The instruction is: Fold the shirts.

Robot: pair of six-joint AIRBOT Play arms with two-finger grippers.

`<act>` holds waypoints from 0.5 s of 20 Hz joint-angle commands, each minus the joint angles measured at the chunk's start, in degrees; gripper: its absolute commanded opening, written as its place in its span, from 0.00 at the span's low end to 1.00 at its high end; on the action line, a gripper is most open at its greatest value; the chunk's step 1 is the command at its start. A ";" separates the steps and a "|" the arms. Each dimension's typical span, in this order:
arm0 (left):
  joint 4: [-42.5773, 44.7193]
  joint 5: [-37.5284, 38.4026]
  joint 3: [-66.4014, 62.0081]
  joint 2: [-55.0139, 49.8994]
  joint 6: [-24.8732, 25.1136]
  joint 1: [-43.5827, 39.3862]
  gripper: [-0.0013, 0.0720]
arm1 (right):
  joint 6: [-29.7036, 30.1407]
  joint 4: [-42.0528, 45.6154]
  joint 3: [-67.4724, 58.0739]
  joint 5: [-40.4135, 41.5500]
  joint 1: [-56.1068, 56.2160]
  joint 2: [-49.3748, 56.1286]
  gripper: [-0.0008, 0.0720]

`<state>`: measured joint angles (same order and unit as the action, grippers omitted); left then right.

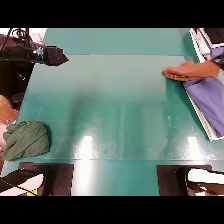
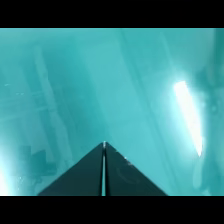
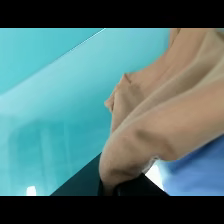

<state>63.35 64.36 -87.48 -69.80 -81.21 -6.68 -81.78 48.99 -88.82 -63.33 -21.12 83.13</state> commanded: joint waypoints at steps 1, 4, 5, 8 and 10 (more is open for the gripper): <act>-0.15 -0.92 0.00 0.04 -1.16 -0.07 0.05 | 0.07 0.39 -0.13 -0.68 -6.03 -1.22 0.03; -0.13 -0.98 0.00 0.04 -1.29 -0.07 0.05 | 1.42 0.26 -0.15 0.90 -7.48 -4.50 0.03; -0.13 -1.22 0.00 0.02 -1.29 -0.07 0.05 | 1.44 0.26 -0.15 1.03 -8.07 -6.14 0.03; -0.13 -2.43 0.00 0.02 -1.27 -0.07 0.05 | 1.42 0.28 -0.13 -0.37 -10.38 -10.97 0.03; -0.13 -2.51 0.00 0.02 -1.25 -0.07 0.05 | 1.44 0.81 -0.13 -3.15 -12.46 -13.99 0.03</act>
<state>63.20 62.50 -87.48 -69.80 -82.43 -6.72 -80.47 49.23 -88.92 -63.92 -31.07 73.08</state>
